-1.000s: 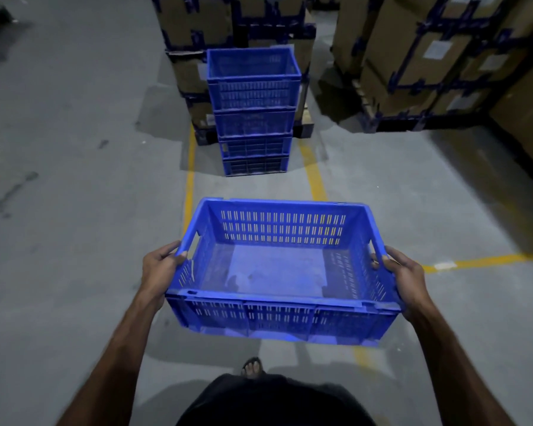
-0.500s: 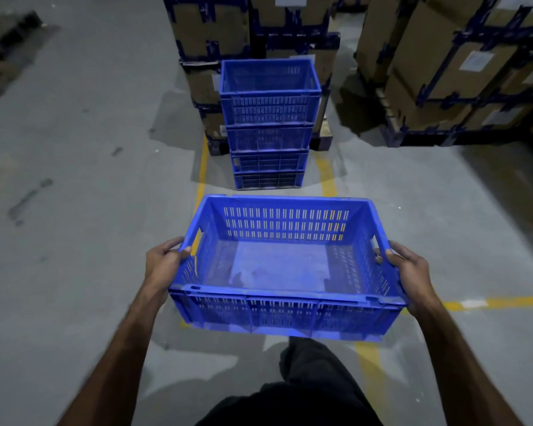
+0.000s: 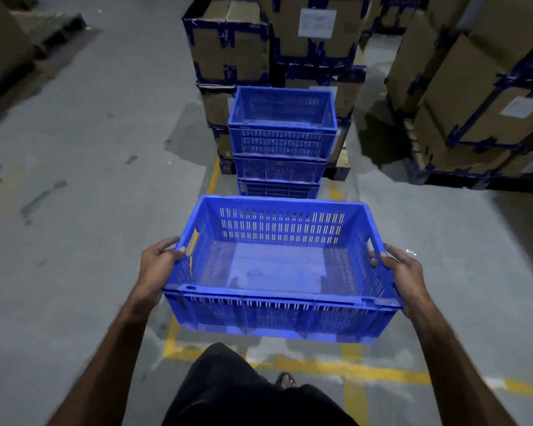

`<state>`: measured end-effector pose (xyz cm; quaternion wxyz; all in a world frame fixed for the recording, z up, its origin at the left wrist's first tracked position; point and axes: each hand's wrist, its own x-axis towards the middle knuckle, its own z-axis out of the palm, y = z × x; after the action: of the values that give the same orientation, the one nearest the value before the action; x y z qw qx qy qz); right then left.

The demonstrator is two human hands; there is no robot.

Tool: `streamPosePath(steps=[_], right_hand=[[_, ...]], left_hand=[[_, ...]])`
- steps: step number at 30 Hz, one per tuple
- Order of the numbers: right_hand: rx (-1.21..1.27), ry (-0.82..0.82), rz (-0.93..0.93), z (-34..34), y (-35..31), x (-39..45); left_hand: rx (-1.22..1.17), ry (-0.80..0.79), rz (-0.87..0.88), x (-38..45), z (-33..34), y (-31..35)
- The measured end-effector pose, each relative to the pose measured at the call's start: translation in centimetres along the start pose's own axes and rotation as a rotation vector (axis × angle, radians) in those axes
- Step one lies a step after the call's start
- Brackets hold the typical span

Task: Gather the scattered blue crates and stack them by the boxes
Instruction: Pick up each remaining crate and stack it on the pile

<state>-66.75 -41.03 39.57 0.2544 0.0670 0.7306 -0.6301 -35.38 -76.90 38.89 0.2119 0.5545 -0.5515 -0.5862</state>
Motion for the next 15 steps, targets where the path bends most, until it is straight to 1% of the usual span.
streamPosePath(steps=[7, 11, 15], right_hand=[[-0.019, -0.01, 0.002, 4.7, -4.3, 6.1], [-0.026, 0.03, -0.021, 8.3, -6.8, 9.1], [0.002, 0.092, -0.033, 11.7, -10.1, 12.1]], left_hand=[[-0.005, -0.023, 0.003, 7.4, 2.8, 4.4], [0.003, -0.048, 0.006, 13.0, 3.6, 7.6], [0.022, -0.094, 0.048, 18.8, 4.7, 12.8]])
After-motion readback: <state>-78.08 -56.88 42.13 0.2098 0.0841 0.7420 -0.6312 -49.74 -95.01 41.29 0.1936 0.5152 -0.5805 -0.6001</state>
